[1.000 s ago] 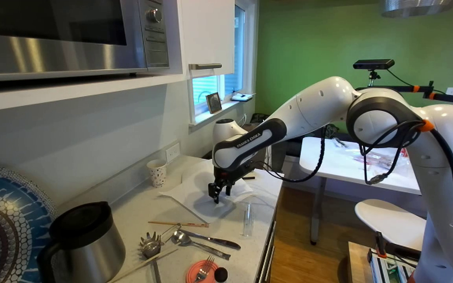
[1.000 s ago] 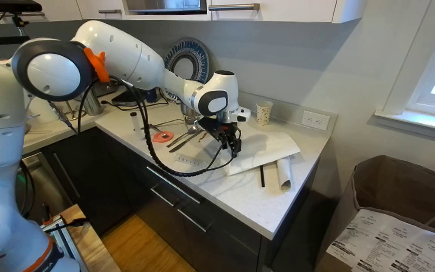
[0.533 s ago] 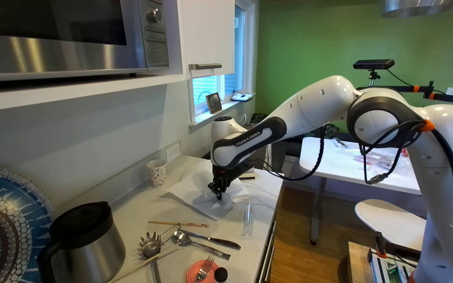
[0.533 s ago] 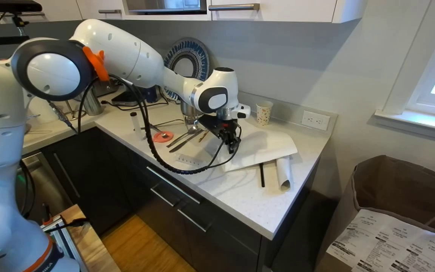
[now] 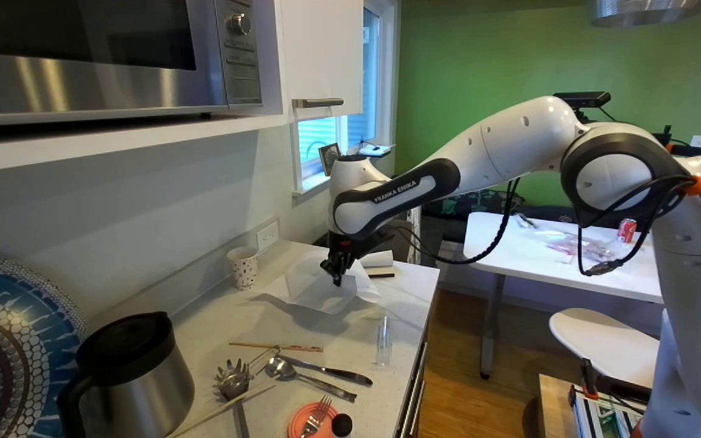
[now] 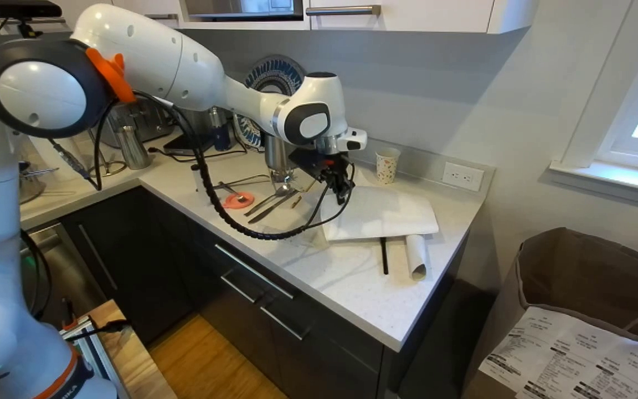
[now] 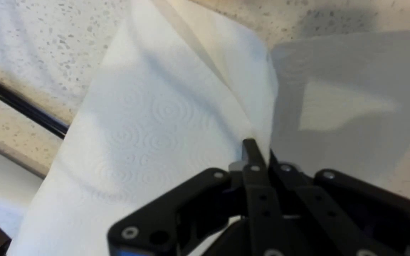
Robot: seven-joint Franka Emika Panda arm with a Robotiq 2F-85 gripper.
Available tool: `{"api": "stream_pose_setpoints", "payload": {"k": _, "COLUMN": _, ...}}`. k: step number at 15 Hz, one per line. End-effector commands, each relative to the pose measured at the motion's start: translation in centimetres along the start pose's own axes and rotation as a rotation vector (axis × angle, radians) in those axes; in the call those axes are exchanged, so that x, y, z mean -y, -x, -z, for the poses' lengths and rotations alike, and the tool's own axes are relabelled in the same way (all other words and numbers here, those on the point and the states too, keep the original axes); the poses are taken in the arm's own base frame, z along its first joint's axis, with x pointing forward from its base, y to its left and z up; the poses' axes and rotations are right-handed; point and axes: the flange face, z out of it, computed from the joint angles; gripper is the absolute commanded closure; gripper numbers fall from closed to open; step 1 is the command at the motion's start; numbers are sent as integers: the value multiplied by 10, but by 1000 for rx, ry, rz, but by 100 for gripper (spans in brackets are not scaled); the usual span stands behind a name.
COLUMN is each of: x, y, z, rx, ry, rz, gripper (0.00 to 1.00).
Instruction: Pick up the paper towel and fold it once
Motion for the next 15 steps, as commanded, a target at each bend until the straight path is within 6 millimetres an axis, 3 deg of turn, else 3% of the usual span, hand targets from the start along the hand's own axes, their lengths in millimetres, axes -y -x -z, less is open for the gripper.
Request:
{"api": "stream_pose_setpoints", "payload": {"k": 1, "x": -7, "y": 19, "z": 48, "rx": -51, "ry": 8, "rz": 13, "gripper": 100}}
{"api": "stream_pose_setpoints", "payload": {"k": 9, "x": -24, "y": 62, "z": 153, "rx": -219, "ry": -13, "rz": 96, "gripper": 100}}
{"api": "stream_pose_setpoints", "payload": {"k": 15, "x": -26, "y": 98, "z": 186, "rx": -234, "ry": -124, "rz": 270, "gripper": 100}}
